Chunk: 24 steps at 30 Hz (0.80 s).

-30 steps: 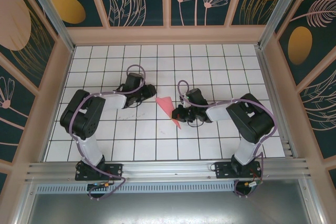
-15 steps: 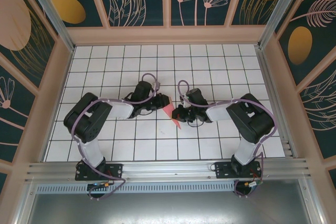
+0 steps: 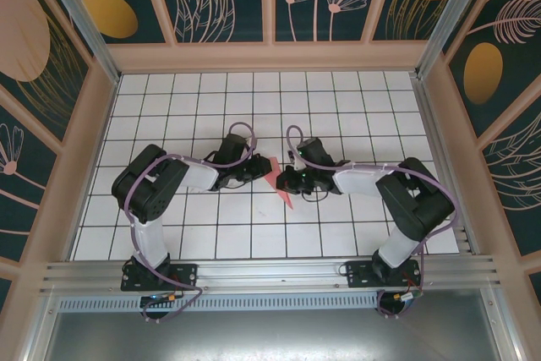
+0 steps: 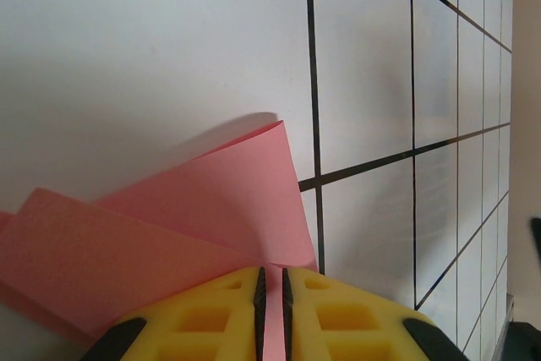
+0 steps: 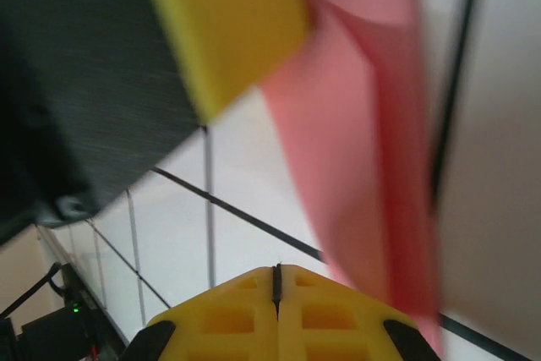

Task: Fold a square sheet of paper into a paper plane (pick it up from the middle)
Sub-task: Fold the wing for the fifth time at the center of the table.

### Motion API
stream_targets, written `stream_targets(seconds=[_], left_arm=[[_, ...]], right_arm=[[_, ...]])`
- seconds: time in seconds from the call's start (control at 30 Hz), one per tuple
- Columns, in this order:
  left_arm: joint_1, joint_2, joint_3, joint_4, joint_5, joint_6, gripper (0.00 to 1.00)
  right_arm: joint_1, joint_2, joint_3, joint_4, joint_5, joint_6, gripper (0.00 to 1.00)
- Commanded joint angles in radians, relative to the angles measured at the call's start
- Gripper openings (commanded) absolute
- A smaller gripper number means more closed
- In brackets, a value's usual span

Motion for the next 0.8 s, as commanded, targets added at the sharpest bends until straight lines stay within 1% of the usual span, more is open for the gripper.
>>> stream_targets(seconds=[0.0, 0.07, 0.2, 0.27, 0.37, 0.43, 0.77], left_arm=[[0.004, 0.069, 0.012, -0.075, -0.067, 0.026, 0.16], [0.004, 0.069, 0.018, -0.084, -0.064, 0.028, 0.16], [0.005, 0.07, 0.02, -0.106, -0.076, 0.038, 0.15], [0.005, 0.074, 0.016, -0.112, -0.088, 0.037, 0.14], [0.004, 0.082, 0.014, -0.12, -0.099, 0.038, 0.12], [0.005, 0.09, 0.014, -0.123, -0.106, 0.04, 0.11], [0.005, 0.1, 0.017, -0.152, -0.136, 0.052, 0.09]], right_arm=[[0.031, 0.066, 0.062, -0.025, 0.005, -0.028, 0.03], [0.037, 0.109, 0.082, -0.024, 0.018, -0.028, 0.03], [0.029, 0.163, 0.084, -0.082, 0.084, -0.038, 0.03], [0.019, 0.157, 0.043, -0.061, 0.063, -0.034, 0.03], [0.009, 0.119, -0.039, 0.027, -0.025, -0.002, 0.07], [0.006, 0.086, -0.094, 0.074, -0.061, 0.029, 0.07], [-0.024, -0.121, -0.313, 0.057, -0.045, 0.058, 0.11]])
